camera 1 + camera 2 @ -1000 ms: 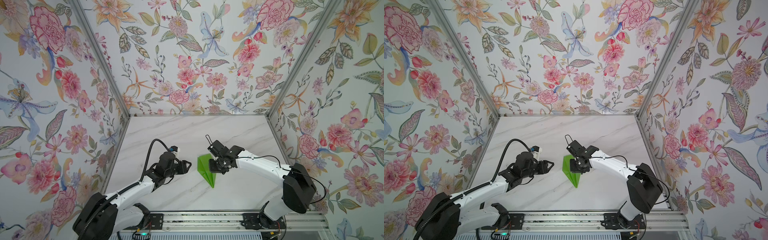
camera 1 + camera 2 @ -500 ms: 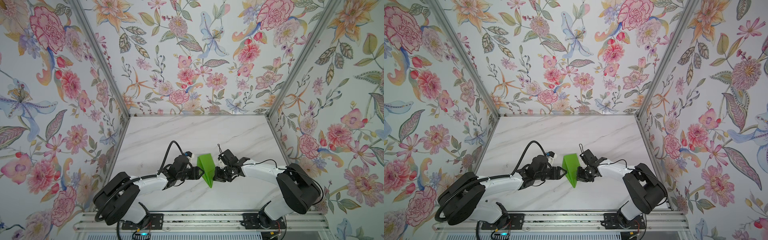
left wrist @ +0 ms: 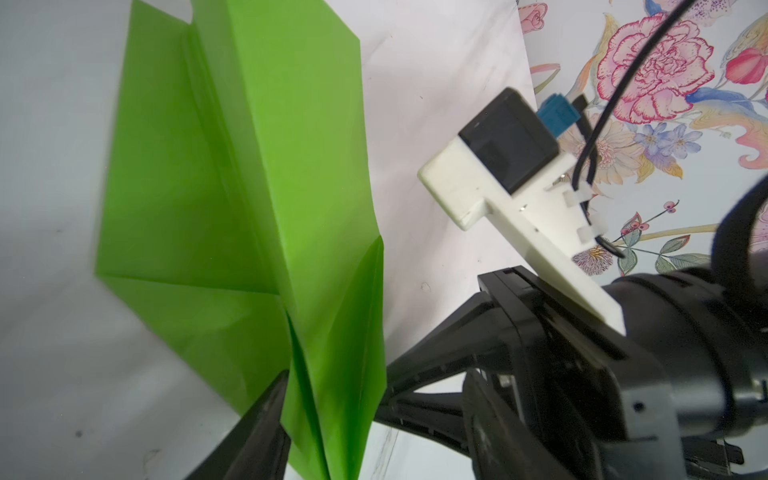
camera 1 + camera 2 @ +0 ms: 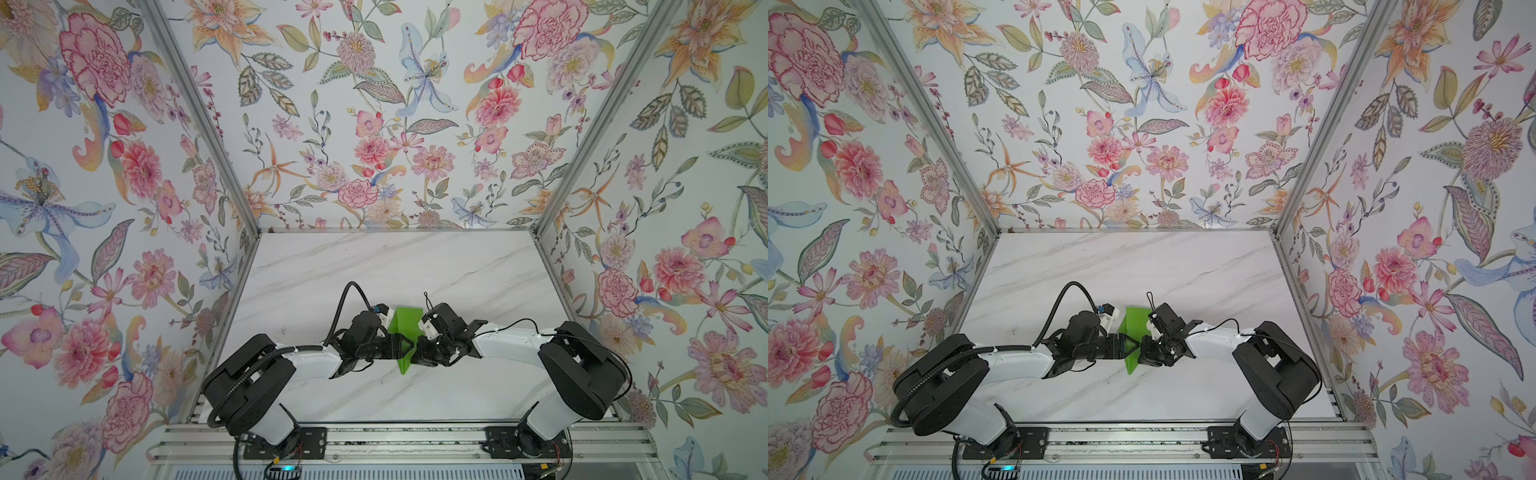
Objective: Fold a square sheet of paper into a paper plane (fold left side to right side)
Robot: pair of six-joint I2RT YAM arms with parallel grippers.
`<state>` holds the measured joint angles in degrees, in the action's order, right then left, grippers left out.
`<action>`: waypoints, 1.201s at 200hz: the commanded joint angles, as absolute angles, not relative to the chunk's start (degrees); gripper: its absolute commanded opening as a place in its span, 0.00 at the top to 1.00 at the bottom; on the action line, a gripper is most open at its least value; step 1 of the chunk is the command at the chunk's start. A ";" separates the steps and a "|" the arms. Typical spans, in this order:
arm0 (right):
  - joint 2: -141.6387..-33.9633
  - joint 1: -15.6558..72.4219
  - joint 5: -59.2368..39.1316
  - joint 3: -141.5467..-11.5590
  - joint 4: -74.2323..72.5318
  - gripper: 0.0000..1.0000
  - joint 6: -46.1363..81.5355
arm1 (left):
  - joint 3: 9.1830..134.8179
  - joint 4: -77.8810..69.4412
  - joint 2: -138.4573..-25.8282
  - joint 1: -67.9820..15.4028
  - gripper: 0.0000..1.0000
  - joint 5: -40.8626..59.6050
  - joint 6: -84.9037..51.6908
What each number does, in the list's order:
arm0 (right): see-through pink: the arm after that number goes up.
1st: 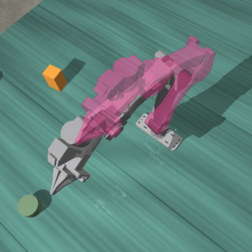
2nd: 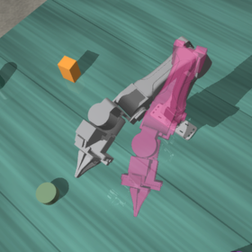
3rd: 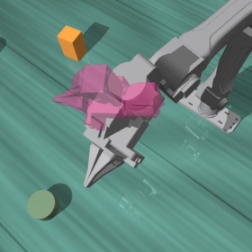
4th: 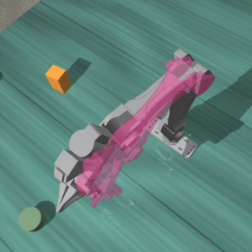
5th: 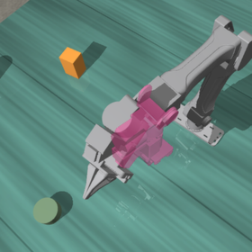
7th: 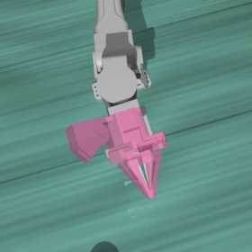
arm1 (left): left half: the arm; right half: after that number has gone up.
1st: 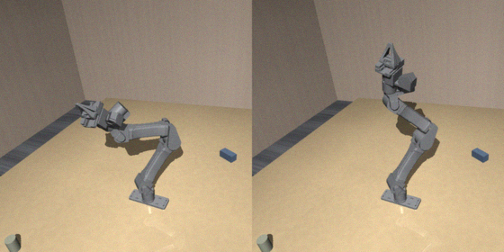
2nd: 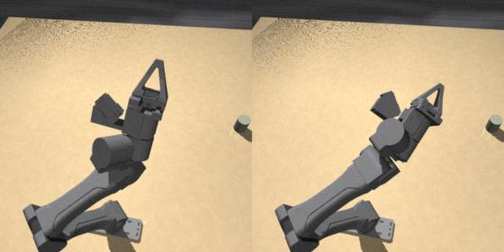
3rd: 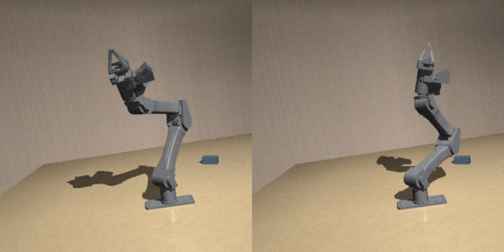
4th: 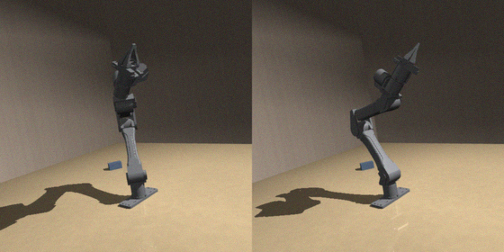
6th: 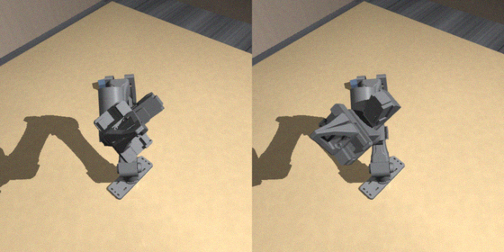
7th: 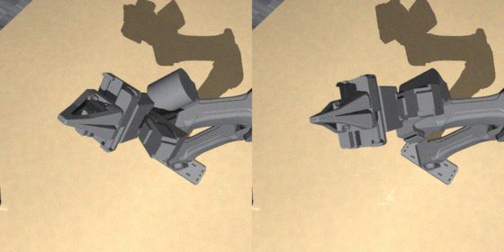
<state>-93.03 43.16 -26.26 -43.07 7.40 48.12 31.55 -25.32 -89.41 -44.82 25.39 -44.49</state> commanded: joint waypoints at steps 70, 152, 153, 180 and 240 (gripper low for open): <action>-94.94 43.14 -27.16 -44.18 3.88 0.95 49.92 | 31.61 -31.36 -95.44 -45.25 0.47 28.82 -45.74; -95.10 42.65 -28.58 -43.53 1.79 0.95 51.19 | 30.64 -31.84 -96.75 -44.48 0.76 27.40 -47.59; -95.14 42.64 -28.62 -43.52 1.73 0.95 51.21 | 30.61 -31.87 -96.76 -44.48 0.76 27.37 -47.61; -95.16 42.50 -29.92 -42.56 -0.98 0.94 52.27 | 30.16 -31.77 -97.12 -44.16 0.81 27.16 -48.08; -97.92 41.96 -29.84 -42.36 -2.37 0.92 53.32 | 28.93 -30.94 -96.54 -43.09 0.80 25.57 -48.87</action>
<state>-95.83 42.44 -29.65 -43.00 -0.34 52.34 30.22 -31.35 -96.18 -43.83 26.26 -48.42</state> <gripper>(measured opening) 0.075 0.182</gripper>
